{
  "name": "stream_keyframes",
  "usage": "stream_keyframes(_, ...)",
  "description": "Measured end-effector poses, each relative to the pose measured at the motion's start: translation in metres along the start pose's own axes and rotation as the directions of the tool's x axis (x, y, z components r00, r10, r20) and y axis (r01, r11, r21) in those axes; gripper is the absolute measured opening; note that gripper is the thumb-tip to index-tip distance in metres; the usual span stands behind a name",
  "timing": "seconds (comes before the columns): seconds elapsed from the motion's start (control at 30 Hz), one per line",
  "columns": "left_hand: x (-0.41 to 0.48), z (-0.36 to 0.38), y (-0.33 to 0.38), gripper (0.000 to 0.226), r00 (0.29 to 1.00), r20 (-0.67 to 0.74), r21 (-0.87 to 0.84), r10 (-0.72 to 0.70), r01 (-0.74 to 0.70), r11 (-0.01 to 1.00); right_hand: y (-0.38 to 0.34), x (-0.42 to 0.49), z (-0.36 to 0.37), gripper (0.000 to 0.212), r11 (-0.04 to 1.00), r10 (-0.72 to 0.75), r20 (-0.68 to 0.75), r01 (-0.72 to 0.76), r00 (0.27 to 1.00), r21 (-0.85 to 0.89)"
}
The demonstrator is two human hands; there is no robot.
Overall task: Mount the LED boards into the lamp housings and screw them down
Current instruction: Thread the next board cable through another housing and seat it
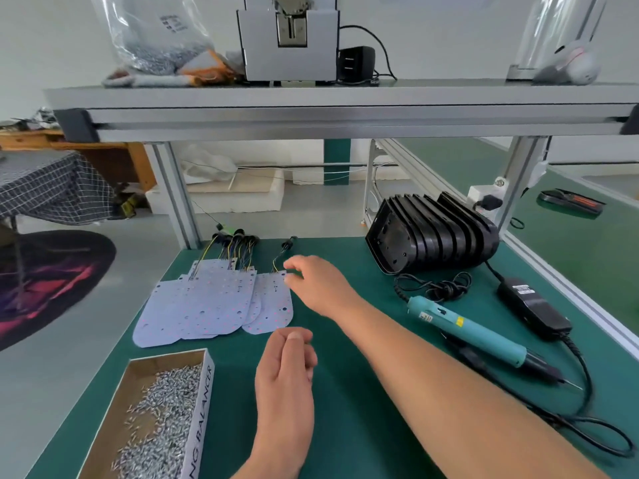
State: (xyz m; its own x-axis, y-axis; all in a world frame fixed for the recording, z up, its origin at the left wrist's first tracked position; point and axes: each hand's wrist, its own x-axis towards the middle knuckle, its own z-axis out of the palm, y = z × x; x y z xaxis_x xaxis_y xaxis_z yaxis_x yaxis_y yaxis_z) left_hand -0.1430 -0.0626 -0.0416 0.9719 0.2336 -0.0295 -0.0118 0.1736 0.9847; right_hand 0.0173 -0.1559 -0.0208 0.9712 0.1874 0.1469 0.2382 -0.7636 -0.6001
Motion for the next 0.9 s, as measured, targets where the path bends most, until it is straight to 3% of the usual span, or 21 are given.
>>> stream_keyframes(0.13,0.002,-0.001,-0.001,0.034,1.000,-0.026,-0.006,-0.013,0.013,1.000,-0.001,0.056,0.017,0.046,0.988,-0.004,0.101,0.020,0.995,-0.155)
stream_keyframes(0.3,0.009,0.000,-0.006,0.031,0.998,-0.061,-0.013,-0.029,0.028,1.000,0.006,0.090,0.028,0.043,0.935,0.036,0.222,0.046,0.974,-0.352)
stream_keyframes(0.43,0.011,0.000,-0.009,0.040,0.999,-0.033,-0.009,-0.001,0.000,1.000,0.015,0.089,0.022,0.030,0.949,-0.010,0.077,0.033,0.997,-0.315)
stream_keyframes(0.57,0.011,-0.001,-0.012,0.041,1.000,-0.009,-0.039,0.009,-0.010,0.999,0.033,0.069,0.003,0.011,0.916,0.049,-0.053,-0.066,0.997,-0.395)
stream_keyframes(0.6,0.011,-0.001,-0.013,0.037,1.000,-0.012,-0.043,0.021,-0.021,0.999,0.038,0.062,-0.002,0.005,0.930,0.076,-0.074,-0.098,0.994,-0.354)
stream_keyframes(0.73,0.008,0.000,-0.016,0.024,0.993,-0.018,0.076,0.120,-0.118,0.990,0.049,0.018,-0.019,0.016,0.977,0.210,-0.132,-0.212,0.969,-0.003)
stream_keyframes(0.83,0.007,-0.004,-0.013,0.025,0.970,-0.036,0.300,0.242,-0.221,0.928,0.049,-0.027,-0.030,0.018,0.908,0.279,-0.113,-0.224,0.954,0.354)
stream_keyframes(0.9,0.007,-0.005,-0.012,0.022,0.935,0.014,0.467,0.355,-0.320,0.824,0.046,-0.057,-0.037,0.022,0.834,0.296,-0.100,-0.206,0.950,0.512)
